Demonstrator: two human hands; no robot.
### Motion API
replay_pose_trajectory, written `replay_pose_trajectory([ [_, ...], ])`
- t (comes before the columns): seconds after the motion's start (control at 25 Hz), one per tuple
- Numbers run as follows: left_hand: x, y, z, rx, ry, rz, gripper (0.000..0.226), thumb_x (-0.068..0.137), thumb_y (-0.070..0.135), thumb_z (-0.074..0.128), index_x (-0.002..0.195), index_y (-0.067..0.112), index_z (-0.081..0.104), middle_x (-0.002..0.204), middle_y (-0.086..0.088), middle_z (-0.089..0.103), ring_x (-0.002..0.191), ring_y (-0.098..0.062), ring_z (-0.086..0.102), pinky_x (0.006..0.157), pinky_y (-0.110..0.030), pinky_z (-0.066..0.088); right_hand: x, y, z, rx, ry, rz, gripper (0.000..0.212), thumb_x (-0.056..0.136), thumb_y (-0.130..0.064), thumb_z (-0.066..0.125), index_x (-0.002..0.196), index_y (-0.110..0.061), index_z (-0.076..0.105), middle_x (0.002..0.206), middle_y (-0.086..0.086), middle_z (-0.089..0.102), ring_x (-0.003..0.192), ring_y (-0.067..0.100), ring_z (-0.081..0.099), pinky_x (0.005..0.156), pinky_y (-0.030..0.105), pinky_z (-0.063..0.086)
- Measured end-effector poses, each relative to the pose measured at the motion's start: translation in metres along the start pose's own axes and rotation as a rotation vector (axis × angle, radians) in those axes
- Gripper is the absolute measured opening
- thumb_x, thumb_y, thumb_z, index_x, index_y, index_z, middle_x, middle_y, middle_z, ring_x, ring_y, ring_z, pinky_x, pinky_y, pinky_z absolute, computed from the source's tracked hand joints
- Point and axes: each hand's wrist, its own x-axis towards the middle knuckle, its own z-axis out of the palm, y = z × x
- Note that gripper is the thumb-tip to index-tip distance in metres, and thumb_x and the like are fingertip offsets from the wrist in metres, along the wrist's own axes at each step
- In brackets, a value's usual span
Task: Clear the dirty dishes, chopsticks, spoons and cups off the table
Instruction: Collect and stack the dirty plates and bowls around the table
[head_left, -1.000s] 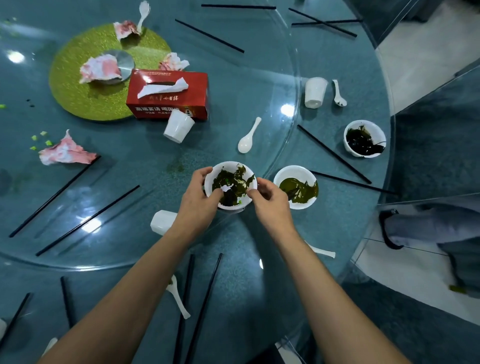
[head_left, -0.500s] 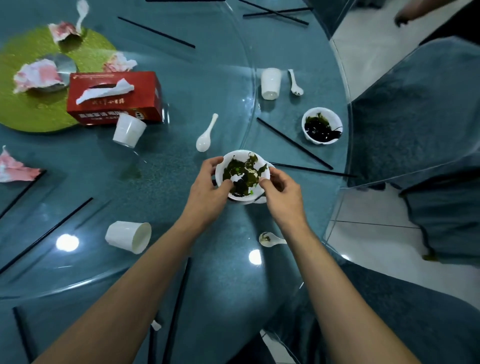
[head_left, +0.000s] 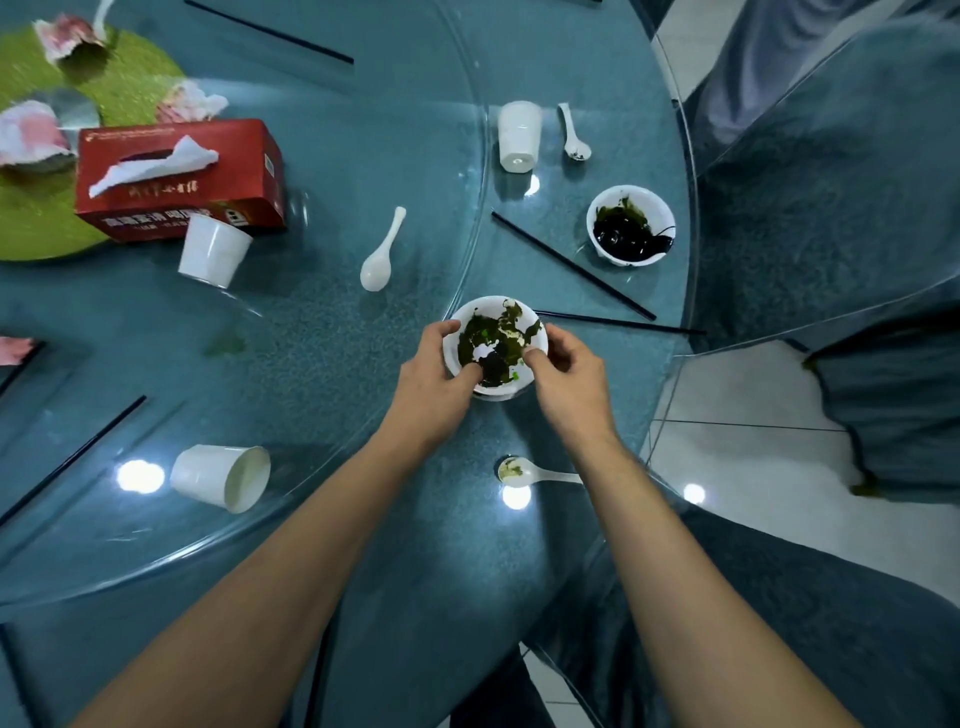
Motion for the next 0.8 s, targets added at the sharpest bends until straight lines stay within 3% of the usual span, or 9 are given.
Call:
replay_pose_trajectory([
  [0.2, 0.009, -0.001, 0.005, -0.033, 0.017, -0.030, 0.050, 0.095, 0.020, 0.062, 0.142, 0.027, 0.046, 0.125, 0.007, 0.062, 0.116, -0.015, 0.061, 0.105, -0.037, 0.048, 0.007, 0.004, 0.000, -0.023, -0.001, 0.024, 0.039, 0.087, -0.027, 0.067, 0.126, -0.024, 0.068, 0.113, -0.011, 0.072, 0.108, 0.008, 0.066, 0.104, 0.038, 0.052],
  [0.36, 0.009, -0.003, 0.005, -0.076, 0.002, -0.046, 0.048, 0.094, 0.018, 0.062, 0.139, 0.031, 0.048, 0.118, 0.012, 0.062, 0.112, -0.015, 0.062, 0.104, -0.042, 0.050, 0.002, 0.006, -0.002, 0.034, -0.004, 0.055, 0.030, 0.093, -0.018, 0.067, 0.122, -0.024, 0.068, 0.104, -0.014, 0.072, 0.102, 0.005, 0.067, 0.099, 0.031, 0.053],
  [0.64, -0.028, -0.012, 0.002, -0.110, -0.037, 0.009, 0.051, 0.089, 0.017, 0.063, 0.133, 0.038, 0.048, 0.118, 0.012, 0.065, 0.113, -0.013, 0.064, 0.103, -0.047, 0.052, -0.037, 0.009, -0.015, 0.069, 0.047, 0.038, 0.033, 0.093, -0.016, 0.066, 0.126, -0.024, 0.065, 0.102, -0.014, 0.070, 0.100, 0.003, 0.066, 0.098, 0.030, 0.053],
  [0.8, -0.071, -0.019, -0.001, -0.135, -0.070, 0.064, 0.058, 0.088, 0.018, 0.064, 0.137, 0.044, 0.047, 0.123, 0.014, 0.064, 0.112, -0.009, 0.065, 0.104, -0.046, 0.052, -0.080, 0.016, -0.023, 0.103, 0.076, 0.023, 0.033, 0.091, -0.016, 0.067, 0.121, -0.028, 0.067, 0.102, -0.015, 0.071, 0.099, 0.006, 0.068, 0.097, 0.035, 0.056],
])
